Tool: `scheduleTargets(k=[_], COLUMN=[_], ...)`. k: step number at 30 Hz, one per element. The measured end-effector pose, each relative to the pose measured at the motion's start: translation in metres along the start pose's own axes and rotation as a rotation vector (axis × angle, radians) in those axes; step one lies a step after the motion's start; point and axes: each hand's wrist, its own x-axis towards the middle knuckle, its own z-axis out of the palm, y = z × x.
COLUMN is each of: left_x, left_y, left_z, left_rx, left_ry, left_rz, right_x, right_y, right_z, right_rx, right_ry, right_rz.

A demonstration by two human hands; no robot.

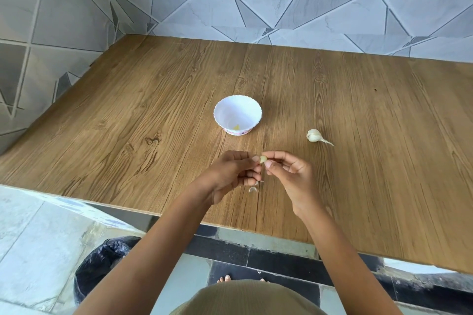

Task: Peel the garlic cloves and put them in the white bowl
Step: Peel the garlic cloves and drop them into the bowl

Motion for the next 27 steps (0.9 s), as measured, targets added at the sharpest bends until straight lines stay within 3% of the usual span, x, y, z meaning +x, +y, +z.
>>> scheduleTargets(k=[6, 10, 15, 22, 27], left_x=[-0.001, -0.003, -0.007, -0.007, -0.007], left_y=[0.001, 0.004, 0.004, 0.001, 0.0], left_z=[-0.001, -0.001, -0.001, 0.0, -0.002], left_rx=[0.046, 0.211, 0.122, 0.33, 0.293], left_ry=[0.028, 0.079, 0.06, 0.082, 0.067], left_rz=[0.009, 0.094, 0.137, 0.221, 0.224], right_x=[0.002, 0.001, 0.001, 0.001, 0.003], right_y=[0.001, 0.002, 0.005, 0.0, -0.007], right_z=[-0.003, -0.009, -0.014, -0.016, -0.014], right_rx=[-0.047, -0.281, -0.358, -0.452, -0.286], right_ry=[-0.054, -0.091, -0.047, -0.095, -0.142], right_rz=[-0.049, -0.241, -0.323, -0.298, -0.12])
